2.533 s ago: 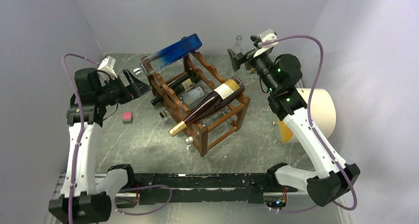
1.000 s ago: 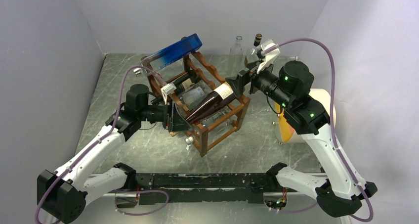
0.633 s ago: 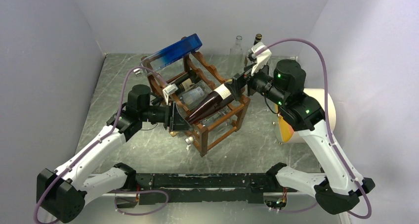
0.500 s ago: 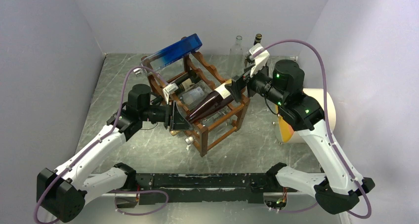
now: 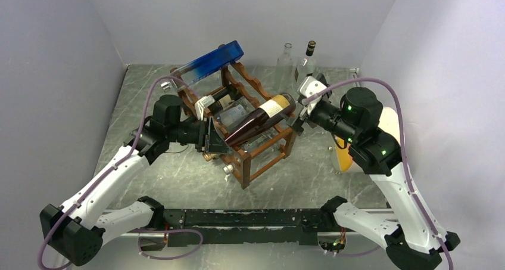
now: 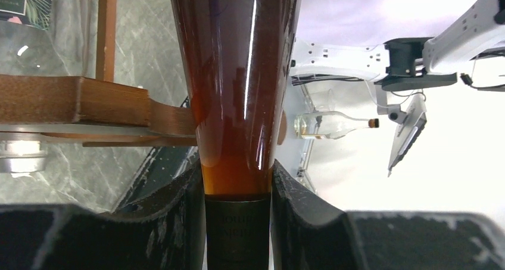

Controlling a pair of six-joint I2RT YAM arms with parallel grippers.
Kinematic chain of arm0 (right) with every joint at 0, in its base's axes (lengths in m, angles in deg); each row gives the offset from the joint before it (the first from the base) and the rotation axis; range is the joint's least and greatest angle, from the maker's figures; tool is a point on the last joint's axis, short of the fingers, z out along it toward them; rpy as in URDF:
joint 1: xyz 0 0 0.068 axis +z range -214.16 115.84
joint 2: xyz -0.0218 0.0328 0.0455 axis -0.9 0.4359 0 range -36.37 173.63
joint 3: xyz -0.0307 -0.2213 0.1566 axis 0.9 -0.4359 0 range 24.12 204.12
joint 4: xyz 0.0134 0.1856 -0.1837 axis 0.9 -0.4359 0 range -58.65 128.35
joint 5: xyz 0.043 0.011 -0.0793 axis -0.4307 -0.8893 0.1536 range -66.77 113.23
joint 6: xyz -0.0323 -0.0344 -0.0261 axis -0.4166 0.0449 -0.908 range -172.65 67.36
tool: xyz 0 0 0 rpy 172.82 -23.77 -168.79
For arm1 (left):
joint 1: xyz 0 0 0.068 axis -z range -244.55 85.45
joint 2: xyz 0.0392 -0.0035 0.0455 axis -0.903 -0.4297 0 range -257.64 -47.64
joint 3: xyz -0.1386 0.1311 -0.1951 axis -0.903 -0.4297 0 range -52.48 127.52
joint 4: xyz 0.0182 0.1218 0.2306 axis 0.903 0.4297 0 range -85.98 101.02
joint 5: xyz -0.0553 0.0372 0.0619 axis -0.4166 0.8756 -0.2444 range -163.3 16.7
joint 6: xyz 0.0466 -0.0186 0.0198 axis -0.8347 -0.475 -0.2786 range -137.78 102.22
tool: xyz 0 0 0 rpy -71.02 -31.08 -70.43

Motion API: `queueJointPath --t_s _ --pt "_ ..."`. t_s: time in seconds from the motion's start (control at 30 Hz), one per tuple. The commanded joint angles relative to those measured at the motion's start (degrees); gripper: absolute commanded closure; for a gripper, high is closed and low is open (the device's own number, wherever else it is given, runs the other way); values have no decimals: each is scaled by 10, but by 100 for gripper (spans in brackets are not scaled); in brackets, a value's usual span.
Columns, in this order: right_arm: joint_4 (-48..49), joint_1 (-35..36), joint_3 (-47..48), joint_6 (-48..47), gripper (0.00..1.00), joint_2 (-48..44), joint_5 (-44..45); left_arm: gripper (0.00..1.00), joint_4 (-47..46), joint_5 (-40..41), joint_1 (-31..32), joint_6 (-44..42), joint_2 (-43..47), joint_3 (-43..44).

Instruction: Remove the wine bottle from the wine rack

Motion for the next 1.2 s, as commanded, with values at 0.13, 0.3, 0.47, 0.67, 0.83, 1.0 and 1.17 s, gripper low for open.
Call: queueJointPath --t_s 0.13,0.3,0.47,0.67,0.83,1.0,1.17 --pt "-75 11 53 -191 0 53 -144 93 16 14 0 77 -25 107" --pt "-114 44 69 -279 1 84 -227 93 18 15 0 89 -36 126" --pt "-123 102 85 -290 4 114 -204 93 24 21 -1 91 -39 141" --pt "-94 216 65 -262 0 147 -39 93 18 23 -1 95 -43 156" --pt "-57 280 42 -269 0 159 76 93 24 17 -1 89 -51 159" --pt "-77 299 59 -288 3 194 111 93 21 14 0 87 -52 157" --pt "-66 301 58 -309 10 209 112 93 21 11 0 86 -54 157"
